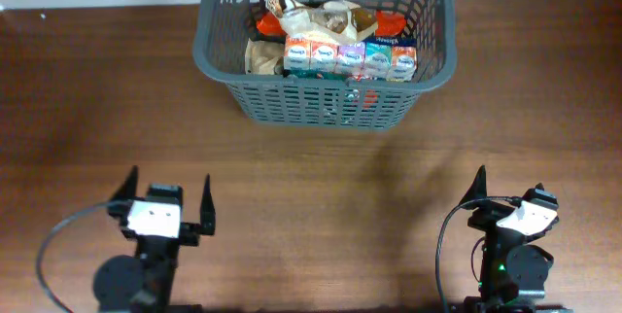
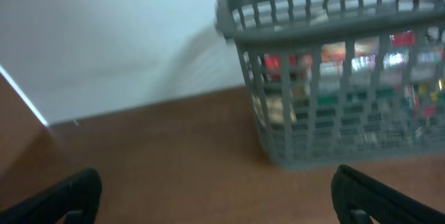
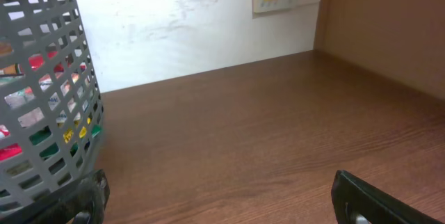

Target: Pack container

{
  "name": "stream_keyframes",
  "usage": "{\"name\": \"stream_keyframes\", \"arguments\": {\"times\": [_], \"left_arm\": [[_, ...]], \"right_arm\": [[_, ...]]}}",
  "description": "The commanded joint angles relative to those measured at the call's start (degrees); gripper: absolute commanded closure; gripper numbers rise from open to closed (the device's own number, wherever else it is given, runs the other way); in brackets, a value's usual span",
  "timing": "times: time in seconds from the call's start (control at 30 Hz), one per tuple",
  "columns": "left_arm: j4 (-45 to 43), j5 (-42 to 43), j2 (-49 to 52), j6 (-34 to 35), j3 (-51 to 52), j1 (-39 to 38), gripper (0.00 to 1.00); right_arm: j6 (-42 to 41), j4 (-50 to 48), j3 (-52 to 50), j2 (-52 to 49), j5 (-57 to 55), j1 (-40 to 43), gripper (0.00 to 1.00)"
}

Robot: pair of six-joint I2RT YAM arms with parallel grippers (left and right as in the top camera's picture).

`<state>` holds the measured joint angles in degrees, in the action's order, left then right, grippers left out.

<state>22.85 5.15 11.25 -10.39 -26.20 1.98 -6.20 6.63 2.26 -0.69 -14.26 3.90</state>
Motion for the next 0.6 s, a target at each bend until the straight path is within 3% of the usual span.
{"name": "stream_keyframes", "arguments": {"times": [0.0,0.27,0.57], "left_arm": [[-0.3,1.6,-6.3,0.5,7.7,-0.2,0.01],[-3.1,1.7,-11.0,0.5,17.5,-2.1,0.01],[-3.2,1.1,-11.0,0.5,20.2,-2.1,0.01]], "right_arm": [[-0.1,0.2,-0.3,0.5,-1.0,-0.5,0.01],[-0.1,0.2,-0.3,0.5,-1.0,-0.5,0.01],[-0.1,0.2,-0.3,0.5,-1.0,-0.5,0.01]]}}
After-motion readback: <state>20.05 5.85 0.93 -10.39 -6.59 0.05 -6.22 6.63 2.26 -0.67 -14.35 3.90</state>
